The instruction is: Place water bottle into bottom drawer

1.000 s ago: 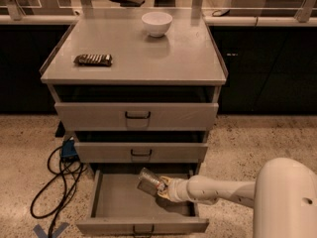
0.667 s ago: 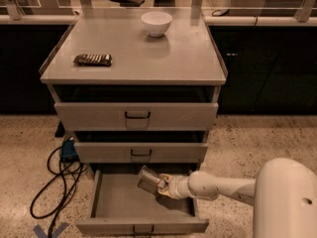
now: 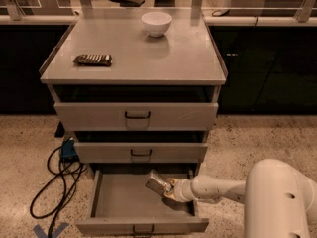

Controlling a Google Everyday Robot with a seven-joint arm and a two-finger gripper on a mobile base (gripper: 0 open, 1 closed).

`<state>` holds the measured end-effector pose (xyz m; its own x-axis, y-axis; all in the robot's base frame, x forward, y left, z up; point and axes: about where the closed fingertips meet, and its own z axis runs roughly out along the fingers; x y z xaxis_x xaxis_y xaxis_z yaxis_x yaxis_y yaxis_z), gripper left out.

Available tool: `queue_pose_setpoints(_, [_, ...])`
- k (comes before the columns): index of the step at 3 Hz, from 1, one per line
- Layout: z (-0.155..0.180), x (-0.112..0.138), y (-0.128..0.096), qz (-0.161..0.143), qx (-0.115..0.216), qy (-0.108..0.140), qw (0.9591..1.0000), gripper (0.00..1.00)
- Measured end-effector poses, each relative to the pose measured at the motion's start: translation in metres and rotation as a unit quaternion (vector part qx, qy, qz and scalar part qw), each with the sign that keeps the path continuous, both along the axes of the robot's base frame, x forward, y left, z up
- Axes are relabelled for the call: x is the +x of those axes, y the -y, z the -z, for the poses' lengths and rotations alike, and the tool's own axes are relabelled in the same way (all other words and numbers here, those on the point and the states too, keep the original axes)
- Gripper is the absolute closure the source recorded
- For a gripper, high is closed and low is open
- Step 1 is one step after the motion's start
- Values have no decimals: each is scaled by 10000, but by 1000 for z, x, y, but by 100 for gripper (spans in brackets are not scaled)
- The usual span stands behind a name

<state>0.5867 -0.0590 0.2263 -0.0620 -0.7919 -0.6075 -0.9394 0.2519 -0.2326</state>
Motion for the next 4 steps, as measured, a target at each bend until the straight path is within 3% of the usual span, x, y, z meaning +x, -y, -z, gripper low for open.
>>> queue_pose_setpoints(1, [64,8,32,379,244,-144,9989,100])
queue_pose_setpoints(2, [66,12,34,406,247,-128,9988,100])
queue_pose_setpoints(4, [66,11,33,404,248,-129,9988,59])
